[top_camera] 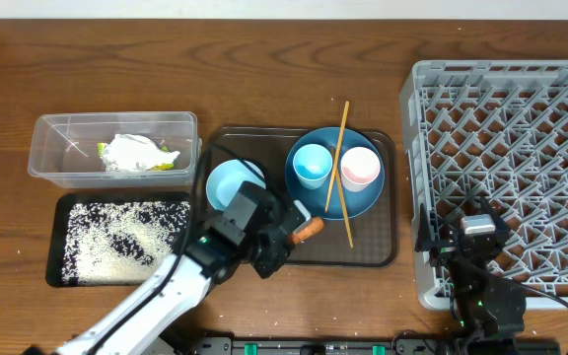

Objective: Sort waste into correct bins and load items into the dishwasher rack
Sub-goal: 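Lift the carrot and carry it left over the black tray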

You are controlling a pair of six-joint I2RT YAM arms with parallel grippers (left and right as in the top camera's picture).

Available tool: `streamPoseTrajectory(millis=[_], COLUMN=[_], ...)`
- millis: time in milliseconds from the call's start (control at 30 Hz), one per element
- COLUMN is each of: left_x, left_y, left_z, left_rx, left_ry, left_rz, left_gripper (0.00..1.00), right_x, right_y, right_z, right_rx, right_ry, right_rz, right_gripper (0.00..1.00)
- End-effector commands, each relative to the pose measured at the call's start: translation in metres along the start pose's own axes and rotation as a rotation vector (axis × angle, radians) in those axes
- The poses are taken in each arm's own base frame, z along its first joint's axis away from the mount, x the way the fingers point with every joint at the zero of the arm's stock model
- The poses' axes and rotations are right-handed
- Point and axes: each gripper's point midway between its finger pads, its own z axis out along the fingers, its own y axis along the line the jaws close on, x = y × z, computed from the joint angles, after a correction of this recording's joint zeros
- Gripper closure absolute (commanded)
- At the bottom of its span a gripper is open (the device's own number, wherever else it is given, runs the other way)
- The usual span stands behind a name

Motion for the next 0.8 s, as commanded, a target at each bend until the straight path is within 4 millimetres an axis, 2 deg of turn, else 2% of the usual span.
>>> streamPoseTrajectory(millis=[0, 67, 133, 233, 400, 567, 767], left_x=[-0.016, -0.024, -0.030, -0.036, -0.035, -0.007, 0.048], left_y=[-0.005, -0.006, 0.001, 0.026, 0.067, 0.096, 0.120], left_z=[-0.018, -0.029, -0.041, -0.062, -0.115, -0.162, -0.189], left_rx=[0.003, -0.002, -0.053, -0.208, -0.488, -0.733, -0.962], left_ry=[-0.080, -0.132, -0.182, -0.271, -0.451, -0.564, -0.569], left_rz=[-0.091, -0.153, -0.238, -0.354, -0.536, -0.710, -0.974], left_gripper=[0.87, 0.89, 0.91, 0.92, 0.94, 0.94, 0.94], right_x=[0.002, 0.002, 0.002, 0.002, 0.002, 0.002, 0.002], right_y=[-0.001, -0.001, -0.001, -0.001, -0.001, -0.001, -0.001], right_z=[0.000, 0.000, 0.000, 0.000, 0.000, 0.000, 0.000], right_rx=[0.002, 0.002, 0.002, 0.002, 0.002, 0.002, 0.002], right_ry=[0.005, 0.005, 0.005, 0.005, 0.005, 0.005, 0.005], right_rz=[-0.011, -0.011, -0.011, -0.011, -0.011, -0.011, -0.011], right_gripper=[0.01, 0.01, 0.01, 0.01, 0.01, 0.01, 0.01])
